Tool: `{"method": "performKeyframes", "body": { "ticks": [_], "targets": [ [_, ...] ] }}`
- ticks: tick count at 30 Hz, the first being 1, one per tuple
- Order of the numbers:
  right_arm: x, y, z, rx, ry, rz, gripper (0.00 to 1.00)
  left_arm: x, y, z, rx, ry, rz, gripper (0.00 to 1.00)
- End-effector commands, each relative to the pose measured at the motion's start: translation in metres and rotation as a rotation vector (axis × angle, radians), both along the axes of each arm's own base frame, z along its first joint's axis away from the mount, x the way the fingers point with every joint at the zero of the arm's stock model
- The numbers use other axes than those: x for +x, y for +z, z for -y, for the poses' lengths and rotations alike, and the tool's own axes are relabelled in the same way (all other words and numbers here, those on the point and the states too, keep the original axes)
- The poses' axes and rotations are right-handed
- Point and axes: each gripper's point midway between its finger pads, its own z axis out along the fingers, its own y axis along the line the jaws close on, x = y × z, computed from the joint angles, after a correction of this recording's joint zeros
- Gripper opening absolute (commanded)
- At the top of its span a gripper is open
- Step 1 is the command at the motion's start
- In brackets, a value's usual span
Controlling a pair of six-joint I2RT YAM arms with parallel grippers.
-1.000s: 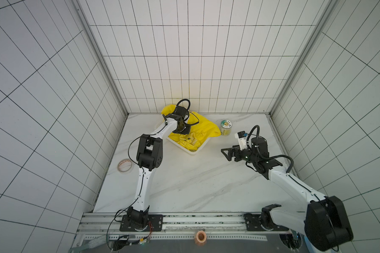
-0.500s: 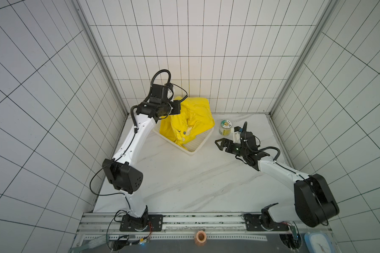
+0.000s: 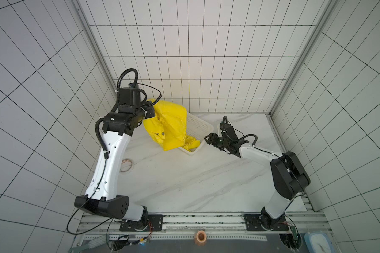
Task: Fold and stack the trousers
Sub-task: 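Lift the trousers out with the left gripper while the right grasps the basket rim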
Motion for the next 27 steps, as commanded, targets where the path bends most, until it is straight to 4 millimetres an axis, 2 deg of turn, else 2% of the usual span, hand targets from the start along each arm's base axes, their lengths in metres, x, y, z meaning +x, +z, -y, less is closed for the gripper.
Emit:
{"method": "performKeyframes", "body": {
  "ticks": [1,2,5,8,16,21,27],
  "targets": [
    [0.021,0.021,-0.008,-0.007,-0.049,0.025,0.54,-0.018,0.014,-0.032,0.094,0.125,0.052,0.0],
    [0.025,0.019,-0.009,-0.014,-0.053,0.023,0.51,-0.023,0.013,-0.037,0.114,0.145,0.048,0.0],
    [0.031,0.015,-0.013,-0.02,-0.06,0.01,0.5,-0.031,0.007,-0.05,0.173,0.193,0.033,0.0],
    [0.035,0.012,-0.015,-0.018,-0.068,0.007,0.49,-0.035,-0.001,-0.052,0.181,0.198,0.016,0.0],
    [0.039,0.014,-0.034,0.019,-0.04,0.002,0.45,-0.034,-0.028,-0.042,0.148,0.152,-0.044,0.0],
    [0.038,0.007,-0.037,-0.002,-0.041,-0.009,0.43,-0.031,-0.034,-0.038,0.138,0.134,-0.054,0.0],
    [0.048,0.004,-0.031,-0.065,-0.092,-0.01,0.29,-0.032,-0.046,-0.031,0.108,0.103,-0.091,0.0]
  ]
}}
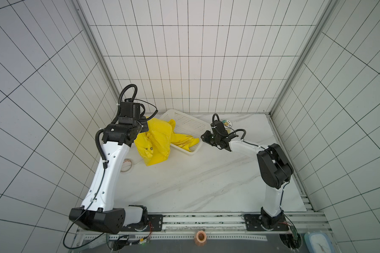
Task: Fold and stack the trousers
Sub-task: 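Lift the trousers out with the left gripper while the right grasps the basket rim, then slide the basket away with the right gripper while the left lowers the trousers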
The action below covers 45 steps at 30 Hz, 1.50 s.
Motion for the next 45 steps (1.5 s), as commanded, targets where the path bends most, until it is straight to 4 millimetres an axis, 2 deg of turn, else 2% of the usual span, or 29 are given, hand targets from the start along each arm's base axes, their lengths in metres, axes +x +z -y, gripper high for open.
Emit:
{"method": "performKeyframes", "body": {
  "ticks": [1,4,8,14,23,26,33,35,38,42,43,45],
  "targets": [
    [0.018,0.018,0.0,-0.041,-0.051,0.026,0.27,-0.001,0.01,0.004,-0.039,-0.006,0.051,0.0],
    [0.028,0.023,0.008,-0.083,-0.071,0.05,0.21,-0.009,0.011,0.003,-0.043,0.0,0.038,0.0],
    [0.051,0.034,0.03,-0.112,-0.128,0.089,0.15,-0.027,0.017,-0.009,-0.009,0.047,0.024,0.0],
    [0.087,0.041,0.058,-0.139,-0.186,0.12,0.13,-0.055,0.019,-0.032,0.011,0.137,0.005,0.0],
    [0.133,0.036,0.108,-0.25,-0.285,0.163,0.12,-0.104,0.054,-0.078,0.143,0.346,0.048,0.0],
    [0.149,0.041,0.12,-0.263,-0.32,0.193,0.12,-0.119,0.064,-0.094,0.179,0.429,0.071,0.0],
    [0.178,0.05,0.127,-0.283,-0.321,0.245,0.12,-0.167,0.126,-0.127,0.313,0.652,0.232,0.0],
    [0.182,0.049,0.122,-0.283,-0.297,0.25,0.12,-0.17,0.136,-0.128,0.325,0.654,0.265,0.0],
    [0.186,0.045,0.116,-0.288,-0.263,0.247,0.12,-0.167,0.139,-0.129,0.325,0.656,0.265,0.0],
    [0.19,0.037,0.125,-0.335,-0.261,0.239,0.12,-0.192,0.179,-0.136,0.386,0.728,0.363,0.0],
    [0.191,0.037,0.125,-0.341,-0.258,0.24,0.12,-0.197,0.183,-0.138,0.403,0.747,0.372,0.0],
    [0.191,0.037,0.122,-0.347,-0.238,0.242,0.13,-0.19,0.182,-0.133,0.386,0.694,0.378,0.0]
  ]
}}
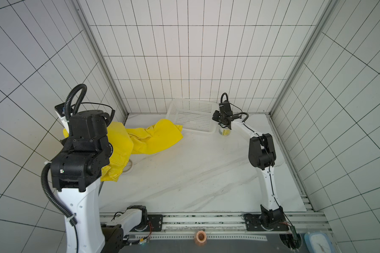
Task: Fold and stack the trousers
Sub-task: 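Slide the basket away with the right gripper while the left lowers the trousers, then grasp the trousers waistband with the right gripper and a leg hem with the left gripper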
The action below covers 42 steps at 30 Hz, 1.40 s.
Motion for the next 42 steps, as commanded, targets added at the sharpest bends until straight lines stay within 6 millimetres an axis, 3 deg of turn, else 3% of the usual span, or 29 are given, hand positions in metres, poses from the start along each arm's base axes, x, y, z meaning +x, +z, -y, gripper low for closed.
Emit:
{"method": "performKeyframes", "body": {
  "ticks": [1,4,6,9,17,20,24,29,31,35,38,42],
  "targets": [
    [0.016,0.014,0.019,-0.085,-0.025,0.038,0.13,-0.007,0.02,-0.002,0.018,0.01,0.095,0.0],
    [0.016,0.011,0.005,-0.062,0.049,0.022,0.16,0.041,-0.023,0.033,-0.161,-0.214,0.058,0.0],
    [0.015,0.006,-0.003,-0.062,0.097,-0.005,0.18,0.077,-0.059,0.074,-0.34,-0.418,0.029,0.0],
    [0.012,-0.002,-0.009,-0.087,0.138,-0.031,0.23,0.11,-0.095,0.136,-0.569,-0.647,0.039,0.0],
    [0.016,0.007,-0.014,-0.069,0.166,-0.006,0.35,0.129,-0.175,0.26,-0.737,-0.917,-0.123,0.0],
    [0.016,0.036,-0.016,-0.052,0.198,0.047,0.42,0.131,-0.202,0.296,-0.817,-0.987,-0.168,0.0],
    [0.004,0.095,-0.008,-0.03,0.26,0.137,0.55,0.133,-0.231,0.336,-0.886,-1.085,-0.251,0.0],
    [-0.05,0.152,-0.012,0.003,0.399,0.233,0.7,0.131,-0.267,0.383,-0.977,-1.206,-0.389,0.0],
    [-0.081,0.163,-0.011,0.0,0.446,0.253,0.73,0.127,-0.28,0.405,-1.007,-1.263,-0.447,0.0],
    [-0.146,0.175,0.013,-0.017,0.479,0.292,0.8,0.111,-0.298,0.446,-1.02,-1.383,-0.56,0.06],
    [-0.191,0.175,0.03,-0.049,0.491,0.3,0.83,0.108,-0.303,0.455,-0.968,-1.429,-0.625,0.22],
    [-0.248,0.147,0.053,-0.087,0.487,0.249,0.84,0.11,-0.294,0.441,-0.799,-1.487,-0.659,0.54]
  ]
}}
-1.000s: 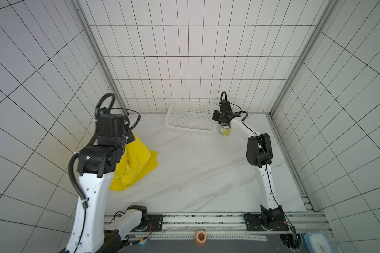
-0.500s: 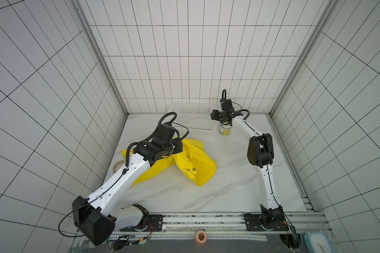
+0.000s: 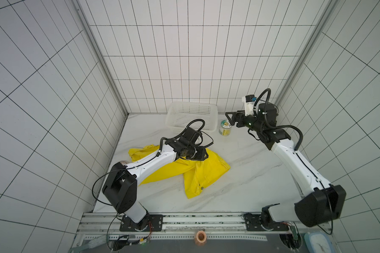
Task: Fold and stack the trousers
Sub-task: 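Grasp the trousers waistband with the right gripper and a leg hem with the left gripper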
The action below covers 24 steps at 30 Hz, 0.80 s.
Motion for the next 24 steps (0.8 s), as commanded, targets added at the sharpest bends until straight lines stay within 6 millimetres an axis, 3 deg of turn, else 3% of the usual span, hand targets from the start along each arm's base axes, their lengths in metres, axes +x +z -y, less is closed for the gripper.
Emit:
{"method": "performKeyframes", "body": {
  "ticks": [1,3,5,10,14,16,24],
  "targets": [
    [-0.04,-0.065,0.017,-0.082,0.016,-0.12,0.84,0.005,0.035,-0.006,0.026,-0.108,0.147,0.62],
    [-0.066,-0.09,0.027,-0.119,0.004,-0.152,0.85,0.006,0.042,-0.02,0.077,-0.141,0.192,0.79],
    [-0.085,-0.117,0.036,-0.148,-0.018,-0.202,0.85,0.01,0.043,-0.041,0.149,-0.137,0.219,0.8],
    [-0.113,-0.172,0.034,-0.087,-0.014,-0.329,0.84,0.043,0.023,-0.136,0.42,0.024,0.235,0.8],
    [-0.118,-0.214,0.028,-0.161,-0.01,-0.379,0.83,0.058,-0.003,-0.204,0.577,0.103,0.198,0.82],
    [-0.117,-0.233,0.02,-0.181,0.009,-0.416,0.83,0.065,-0.01,-0.216,0.519,0.164,0.201,0.89],
    [-0.112,-0.272,-0.012,-0.211,0.116,-0.522,0.79,0.089,-0.057,-0.278,0.629,0.321,0.111,0.89]
  ]
}}
